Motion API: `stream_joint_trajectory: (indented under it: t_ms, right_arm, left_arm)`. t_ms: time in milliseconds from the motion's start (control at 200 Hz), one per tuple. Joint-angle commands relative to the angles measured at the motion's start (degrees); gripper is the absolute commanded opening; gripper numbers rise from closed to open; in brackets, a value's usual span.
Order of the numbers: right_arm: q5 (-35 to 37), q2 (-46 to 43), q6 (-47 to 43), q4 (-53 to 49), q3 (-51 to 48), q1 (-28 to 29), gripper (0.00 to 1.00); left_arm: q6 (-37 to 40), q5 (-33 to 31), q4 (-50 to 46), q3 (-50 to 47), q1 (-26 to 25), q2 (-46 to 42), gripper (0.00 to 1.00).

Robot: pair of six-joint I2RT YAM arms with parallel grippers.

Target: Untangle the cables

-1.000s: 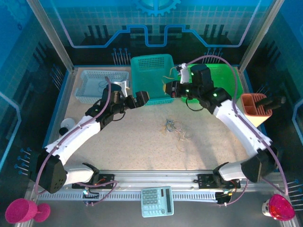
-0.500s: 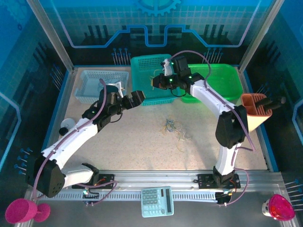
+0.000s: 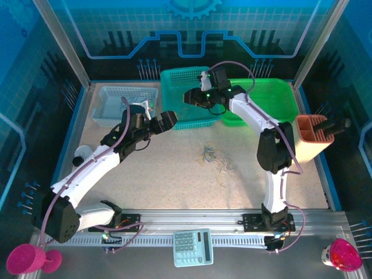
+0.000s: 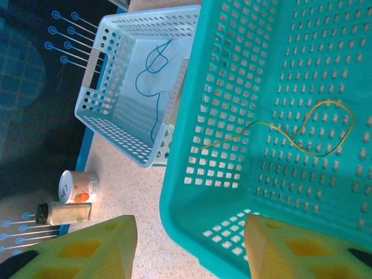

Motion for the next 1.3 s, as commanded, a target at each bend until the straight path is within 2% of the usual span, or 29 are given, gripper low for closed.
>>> stream_joint_trajectory:
  t_ms: [0, 145, 290, 485, 685, 960, 1296]
  right_arm:
    - [0.33, -9.59, -1.33, 1.88, -6.37, -0.52, 0.53]
    - [2.5, -20.43, -1.62, 5.47, -20.33, -0.37, 0.53]
    - [7.59, -31.06, -1.96, 6.01, -33.57, 1.06, 0.52]
    - [18.59, -44.91, -1.35, 0.24, -48.14, 5.79, 0.52]
    - [26.81, -53.78, 2.64, -6.92, -58.13, 11.54, 0.52]
    - [30.88, -55.1, 8.29, -9.43, -65.69, 18.89, 0.5]
    - [32.3, -45.15, 10.23, -1.53, -67.01, 22.17, 0.4]
  left_arm:
    - [-0.06, -0.31, -0.94, 0.58, 0.43, 0.48, 0.99]
    - [0.11, 1.0, -1.29, 0.63, 0.34, 1.18, 0.99]
    - [0.28, 2.37, -1.56, -0.01, 0.25, 1.62, 0.99]
    - [0.86, 3.32, -2.09, -0.93, -0.67, 1.32, 0.99]
    - [-0.38, 4.08, -0.76, -2.61, -2.22, 1.81, 0.99]
    - [-2.17, 4.1, 2.03, -3.06, -3.56, 3.19, 0.99]
    - [-2.85, 4.01, 3.12, -1.62, -4.42, 4.96, 0.99]
